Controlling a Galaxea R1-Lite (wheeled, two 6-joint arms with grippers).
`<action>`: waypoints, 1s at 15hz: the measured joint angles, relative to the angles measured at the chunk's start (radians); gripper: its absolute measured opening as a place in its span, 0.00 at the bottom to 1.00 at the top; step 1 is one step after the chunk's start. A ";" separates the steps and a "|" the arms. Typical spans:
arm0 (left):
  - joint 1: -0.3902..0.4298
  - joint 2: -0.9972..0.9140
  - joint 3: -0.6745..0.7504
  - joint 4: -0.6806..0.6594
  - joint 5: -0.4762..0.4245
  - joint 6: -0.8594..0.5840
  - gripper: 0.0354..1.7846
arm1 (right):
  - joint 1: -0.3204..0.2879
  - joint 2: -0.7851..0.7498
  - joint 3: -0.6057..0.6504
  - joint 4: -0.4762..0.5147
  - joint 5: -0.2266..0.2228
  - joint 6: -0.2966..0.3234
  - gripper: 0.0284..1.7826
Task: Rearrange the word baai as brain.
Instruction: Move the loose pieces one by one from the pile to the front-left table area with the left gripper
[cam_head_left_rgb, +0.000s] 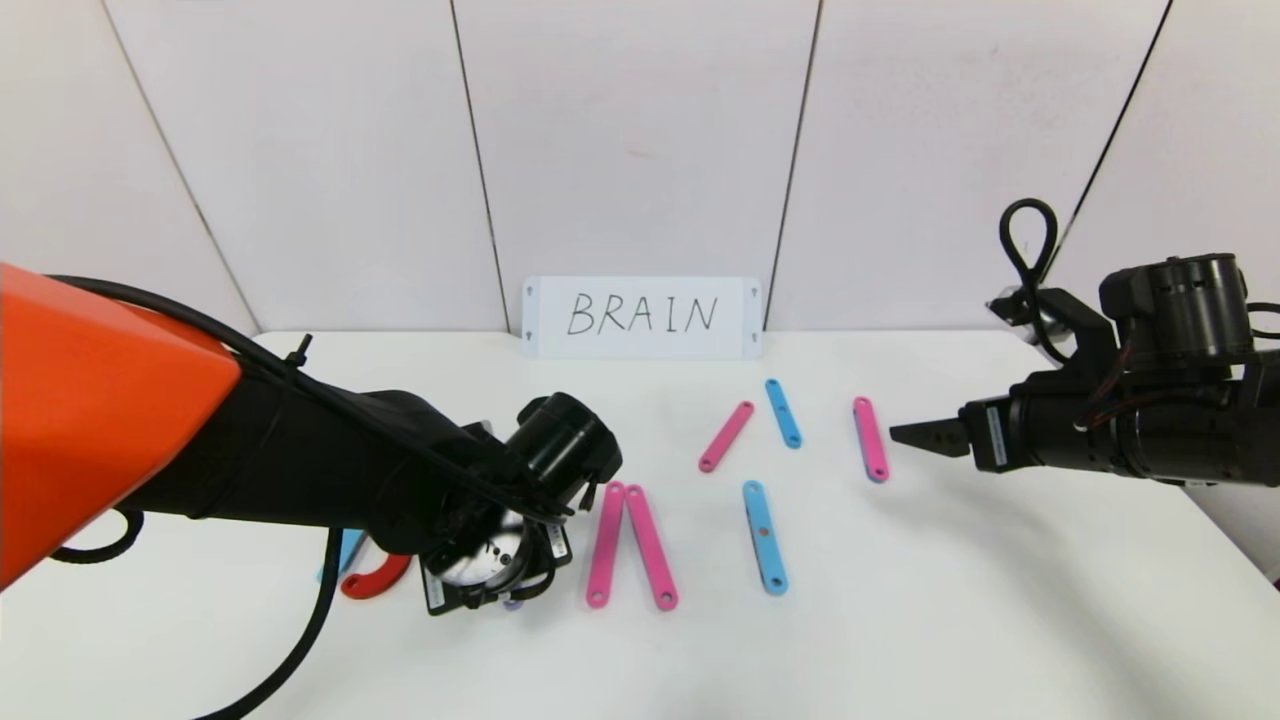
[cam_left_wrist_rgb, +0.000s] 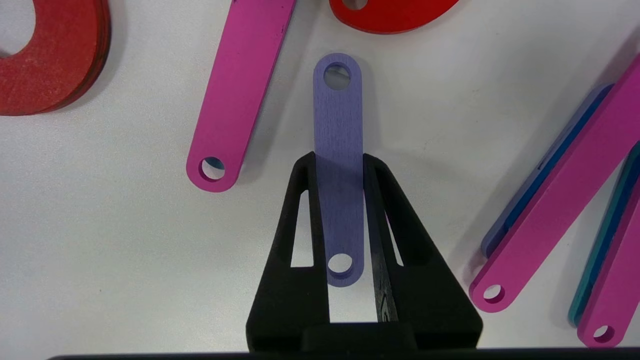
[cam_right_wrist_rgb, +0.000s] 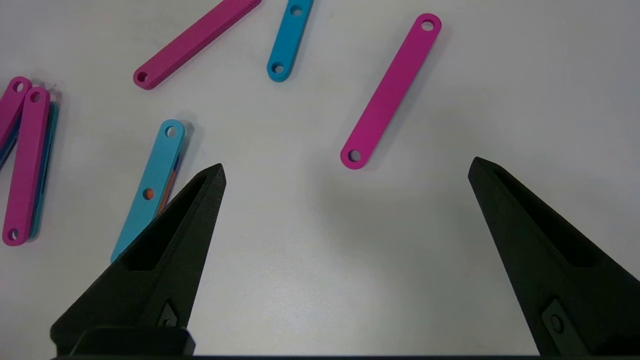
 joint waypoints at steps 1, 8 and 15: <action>0.000 0.001 0.000 0.000 0.000 0.000 0.14 | 0.000 0.000 0.000 0.000 0.000 0.000 0.95; 0.003 0.010 0.001 0.003 -0.001 0.000 0.14 | 0.002 0.002 0.001 0.000 0.000 0.000 0.95; 0.003 0.011 0.001 0.001 0.001 0.002 0.57 | 0.003 0.005 0.001 0.000 0.000 0.000 0.95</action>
